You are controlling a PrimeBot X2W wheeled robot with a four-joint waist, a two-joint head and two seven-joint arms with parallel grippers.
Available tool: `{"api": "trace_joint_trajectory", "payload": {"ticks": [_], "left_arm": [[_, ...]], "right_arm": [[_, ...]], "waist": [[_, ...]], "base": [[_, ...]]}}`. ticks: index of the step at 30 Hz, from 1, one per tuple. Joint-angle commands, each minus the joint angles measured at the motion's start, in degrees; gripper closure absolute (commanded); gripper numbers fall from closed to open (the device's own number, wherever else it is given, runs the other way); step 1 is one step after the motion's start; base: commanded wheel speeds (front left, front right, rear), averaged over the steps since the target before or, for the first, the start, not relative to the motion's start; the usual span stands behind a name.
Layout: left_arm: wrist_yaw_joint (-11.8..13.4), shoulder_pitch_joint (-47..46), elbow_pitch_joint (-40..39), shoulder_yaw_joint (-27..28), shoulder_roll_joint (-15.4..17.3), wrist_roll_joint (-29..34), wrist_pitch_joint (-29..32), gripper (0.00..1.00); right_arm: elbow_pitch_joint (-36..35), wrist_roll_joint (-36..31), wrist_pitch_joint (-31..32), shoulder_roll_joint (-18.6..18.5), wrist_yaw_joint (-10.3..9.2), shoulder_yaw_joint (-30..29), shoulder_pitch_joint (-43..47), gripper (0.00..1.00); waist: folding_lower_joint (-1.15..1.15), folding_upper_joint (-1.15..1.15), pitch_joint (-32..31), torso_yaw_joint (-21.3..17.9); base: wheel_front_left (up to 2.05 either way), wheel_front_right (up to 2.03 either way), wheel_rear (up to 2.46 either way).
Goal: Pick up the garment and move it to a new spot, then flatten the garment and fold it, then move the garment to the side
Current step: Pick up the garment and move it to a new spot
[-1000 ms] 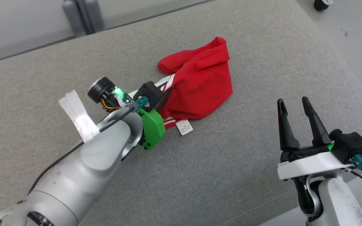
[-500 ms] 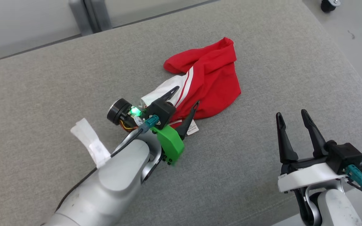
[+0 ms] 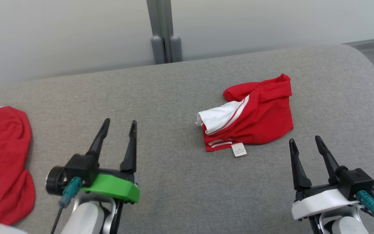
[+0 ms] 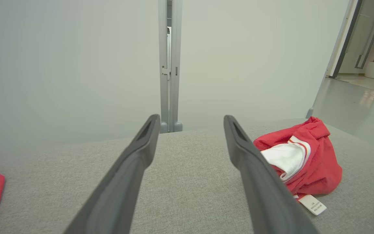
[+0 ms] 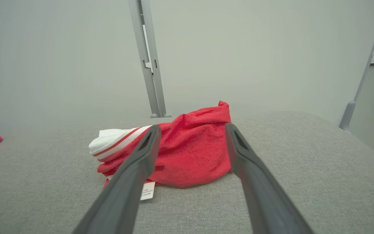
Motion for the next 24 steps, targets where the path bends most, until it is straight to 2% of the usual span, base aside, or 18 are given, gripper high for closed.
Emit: {"api": "trace_joint_trajectory", "payload": {"ticks": [1, 4, 10, 18, 24], "left_arm": [[0.32, 3.37, -1.86, 2.72, -0.42, 1.15, -0.04, 0.0], [-0.52, 10.19, -5.41, 8.9, -1.95, 4.28, -0.04, 0.0], [-3.45, 19.6, -7.74, 15.44, -5.11, 9.6, -0.05, 0.0], [-6.71, 23.82, -8.6, 18.75, -7.28, 12.72, -0.04, 0.0], [-7.15, 23.16, -7.88, 18.6, -7.53, 11.46, -0.04, 0.0]], "right_arm": [[-0.36, -0.45, -0.18, -0.13, -0.08, -0.07, 1.12, 0.0], [-0.8, -1.31, -0.18, -0.14, -0.08, -0.35, 1.93, 0.0], [-1.8, -1.56, -0.18, -0.13, -0.08, -1.04, 4.27, 0.0], [-1.97, -1.35, -0.18, -0.14, -0.08, -0.3, 6.25, 0.0], [-1.32, -0.62, -0.18, -0.14, -0.08, 0.96, 6.35, 0.0]], "waist": [[0.0, 0.0, -4.69, 4.77], [0.0, 0.0, -5.32, 5.17], [0.0, 0.0, -6.74, 5.59], [0.0, 0.0, -7.78, 5.43], [0.0, 0.0, -7.99, 5.4]], "base": [[0.0, 0.0, 0.0], [0.0, 0.0, 0.0], [0.0, 0.0, 0.0], [0.0, 0.0, 0.0], [0.0, 0.0, 0.0]]}}
